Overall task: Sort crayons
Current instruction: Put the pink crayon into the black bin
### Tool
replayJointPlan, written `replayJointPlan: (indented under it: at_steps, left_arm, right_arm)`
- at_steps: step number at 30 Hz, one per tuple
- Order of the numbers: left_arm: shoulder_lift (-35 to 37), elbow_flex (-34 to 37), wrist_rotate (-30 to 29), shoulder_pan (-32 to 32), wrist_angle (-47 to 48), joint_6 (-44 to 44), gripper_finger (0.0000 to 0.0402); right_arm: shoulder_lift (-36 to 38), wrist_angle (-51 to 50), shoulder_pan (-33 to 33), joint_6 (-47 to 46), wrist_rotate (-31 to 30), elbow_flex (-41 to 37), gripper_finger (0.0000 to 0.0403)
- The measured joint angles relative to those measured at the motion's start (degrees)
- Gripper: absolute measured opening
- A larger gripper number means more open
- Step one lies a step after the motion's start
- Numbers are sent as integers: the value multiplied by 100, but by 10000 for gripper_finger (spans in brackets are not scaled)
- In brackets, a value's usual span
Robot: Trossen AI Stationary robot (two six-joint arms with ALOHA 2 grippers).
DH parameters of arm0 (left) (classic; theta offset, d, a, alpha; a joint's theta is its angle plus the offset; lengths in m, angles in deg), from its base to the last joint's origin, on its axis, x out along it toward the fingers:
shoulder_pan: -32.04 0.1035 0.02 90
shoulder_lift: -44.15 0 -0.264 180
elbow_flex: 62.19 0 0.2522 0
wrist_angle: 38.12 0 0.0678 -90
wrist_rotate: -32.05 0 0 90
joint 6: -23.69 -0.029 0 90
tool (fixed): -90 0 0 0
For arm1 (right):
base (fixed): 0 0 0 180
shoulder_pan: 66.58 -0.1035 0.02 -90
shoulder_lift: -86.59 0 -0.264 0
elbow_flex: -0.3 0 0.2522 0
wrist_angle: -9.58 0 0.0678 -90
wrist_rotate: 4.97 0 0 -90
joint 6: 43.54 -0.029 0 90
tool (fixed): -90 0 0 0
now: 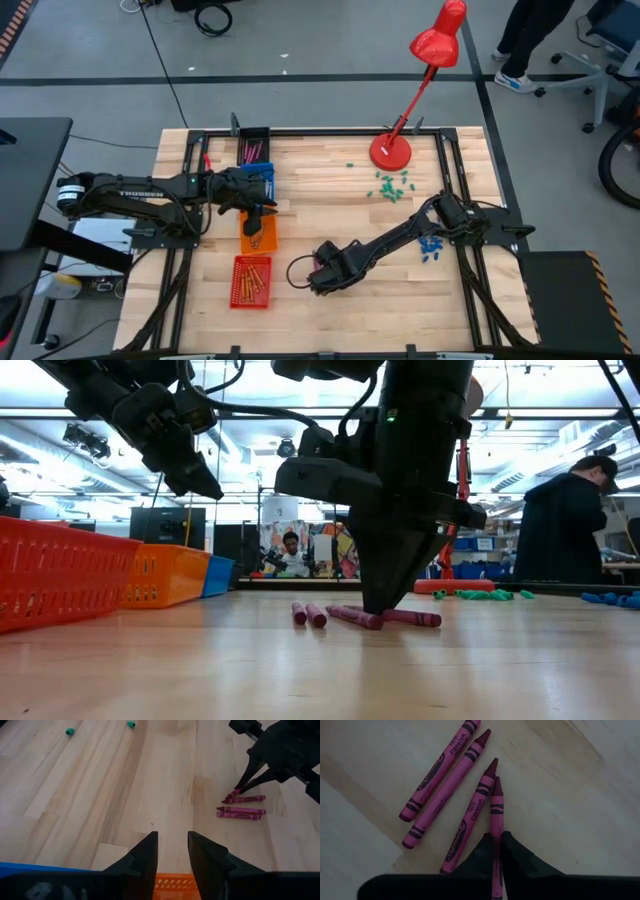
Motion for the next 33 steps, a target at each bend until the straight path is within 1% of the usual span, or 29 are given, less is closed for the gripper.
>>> replayJointPlan:
  at_steps: [3, 8, 13, 15, 18, 22, 24, 26, 28, 33]
  left_arm:
    - [0, 0, -3, -90, -147, -198, 119]
    - [0, -2, 0, -464, -510, -475, 119]
    - [0, 0, 2, -836, -815, -683, 119]
    - [0, 105, 3, -945, -1144, -763, 119]
    - [0, 446, 3, -1071, -1705, -852, 119]
    - [0, 1017, 3, -1199, -2858, -838, 119]
    - [0, 1213, 3, -1249, -3351, -710, 119]
    - [0, 1314, 3, -1310, -3744, -564, 119]
    - [0, 1370, 3, -1384, -3909, -477, 119]
    - [0, 1403, 2, -1584, -4037, -459, 119]
  right_arm:
    - [-20, -175, -29, 170, -362, 161, 26]
    - [-13, -482, -55, 296, -839, 397, 26]
    - [-4, -475, -146, 455, -1369, 624, 27]
    - [0, -460, -219, 542, -1679, 754, 27]
    - [2, -475, -381, 768, -2239, 970, 27]
    - [9, -423, -654, 1045, -3341, 1237, 27]
    - [9, -224, -763, 1160, -3963, 1297, 27]
    - [19, 92, -823, 1432, -4384, 1301, 27]
    - [20, 434, -841, 1775, -4514, 1301, 27]
    - [20, 1253, -741, 2566, -4551, 1301, 27]
